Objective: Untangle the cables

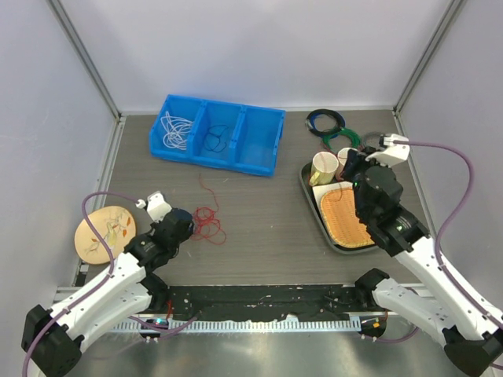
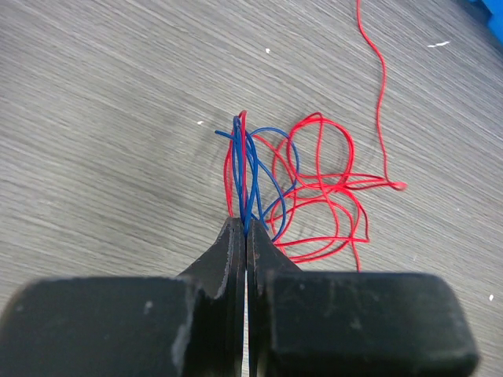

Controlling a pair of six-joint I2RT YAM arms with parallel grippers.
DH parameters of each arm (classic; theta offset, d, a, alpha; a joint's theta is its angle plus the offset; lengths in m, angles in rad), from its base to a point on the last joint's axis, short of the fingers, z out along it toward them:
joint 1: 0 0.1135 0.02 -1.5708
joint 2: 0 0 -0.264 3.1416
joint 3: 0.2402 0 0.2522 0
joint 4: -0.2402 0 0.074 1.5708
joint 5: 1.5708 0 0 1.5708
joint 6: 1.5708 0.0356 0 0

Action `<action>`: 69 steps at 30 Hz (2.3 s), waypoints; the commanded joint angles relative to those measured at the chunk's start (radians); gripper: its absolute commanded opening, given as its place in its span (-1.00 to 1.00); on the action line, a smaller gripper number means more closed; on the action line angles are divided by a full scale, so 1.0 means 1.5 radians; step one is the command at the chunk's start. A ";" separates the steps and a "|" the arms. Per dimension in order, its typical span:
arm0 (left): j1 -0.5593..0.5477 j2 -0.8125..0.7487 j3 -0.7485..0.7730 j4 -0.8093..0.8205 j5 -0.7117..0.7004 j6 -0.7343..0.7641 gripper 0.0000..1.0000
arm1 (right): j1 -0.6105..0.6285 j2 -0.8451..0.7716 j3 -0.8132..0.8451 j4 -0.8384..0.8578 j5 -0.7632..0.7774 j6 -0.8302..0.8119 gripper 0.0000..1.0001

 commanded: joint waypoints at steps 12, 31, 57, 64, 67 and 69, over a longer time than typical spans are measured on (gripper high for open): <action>0.009 0.006 -0.022 0.121 0.091 0.041 -0.99 | -0.003 0.073 0.132 0.038 -0.259 -0.065 -0.98; 0.009 0.031 -0.041 0.197 0.158 0.058 -0.99 | 0.007 0.439 0.378 0.205 -0.324 0.001 -0.98; 0.009 0.023 -0.043 0.190 0.141 0.061 -1.00 | 0.015 0.729 0.554 0.327 -0.110 -0.065 -0.97; 0.009 0.019 -0.049 0.191 0.137 0.061 -1.00 | 0.015 0.802 0.594 0.340 -0.064 -0.103 -0.98; 0.009 0.020 -0.052 0.192 0.134 0.060 -0.99 | 0.013 0.822 0.602 0.330 -0.062 -0.105 -0.97; 0.009 0.020 -0.051 0.193 0.133 0.060 -1.00 | 0.014 0.829 0.596 0.325 -0.073 -0.105 -0.97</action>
